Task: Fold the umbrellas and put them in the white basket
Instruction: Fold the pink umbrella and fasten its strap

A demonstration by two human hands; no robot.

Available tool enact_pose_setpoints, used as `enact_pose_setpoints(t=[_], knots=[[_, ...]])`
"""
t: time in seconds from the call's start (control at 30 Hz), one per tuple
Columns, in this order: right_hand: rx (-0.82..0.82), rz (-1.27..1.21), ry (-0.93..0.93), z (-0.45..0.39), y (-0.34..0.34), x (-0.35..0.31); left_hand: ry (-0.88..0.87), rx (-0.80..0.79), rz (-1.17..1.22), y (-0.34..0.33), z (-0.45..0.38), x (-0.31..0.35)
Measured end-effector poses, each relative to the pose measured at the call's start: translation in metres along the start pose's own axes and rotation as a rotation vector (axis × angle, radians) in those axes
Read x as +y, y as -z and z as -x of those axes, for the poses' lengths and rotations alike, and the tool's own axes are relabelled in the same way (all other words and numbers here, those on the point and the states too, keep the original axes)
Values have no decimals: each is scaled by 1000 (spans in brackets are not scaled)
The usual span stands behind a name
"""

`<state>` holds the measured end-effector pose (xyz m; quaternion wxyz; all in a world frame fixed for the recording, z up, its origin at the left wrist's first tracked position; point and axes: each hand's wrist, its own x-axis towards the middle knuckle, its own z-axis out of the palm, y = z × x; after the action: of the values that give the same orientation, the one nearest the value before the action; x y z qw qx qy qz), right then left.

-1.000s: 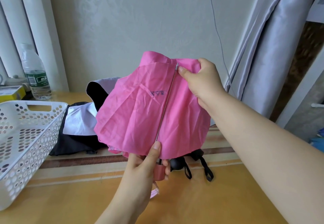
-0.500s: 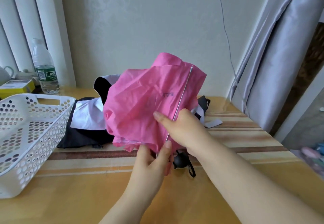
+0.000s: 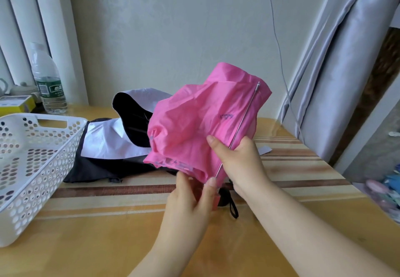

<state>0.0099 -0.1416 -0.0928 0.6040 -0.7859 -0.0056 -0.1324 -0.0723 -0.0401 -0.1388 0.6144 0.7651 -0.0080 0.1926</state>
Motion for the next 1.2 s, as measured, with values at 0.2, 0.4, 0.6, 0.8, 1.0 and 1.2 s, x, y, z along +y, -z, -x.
enact_pose_setpoints(t=[0.2,0.4,0.6,0.8,1.0,1.2], knots=[[-88,-179,-27,2,-5,-1,326,-251,331,8,-9,4],[-199,-202,-192,8,14,-4,366,-495,757,7,-6,10],[-273,-233,-242,8,25,-8,413,-467,905,0,-4,25],[-234,-167,-155,-1,25,-35,308,-342,701,-5,-19,49],[34,10,164,16,29,-38,202,-132,458,-18,-28,42],[-117,119,452,35,6,-25,128,-88,112,-26,-53,25]])
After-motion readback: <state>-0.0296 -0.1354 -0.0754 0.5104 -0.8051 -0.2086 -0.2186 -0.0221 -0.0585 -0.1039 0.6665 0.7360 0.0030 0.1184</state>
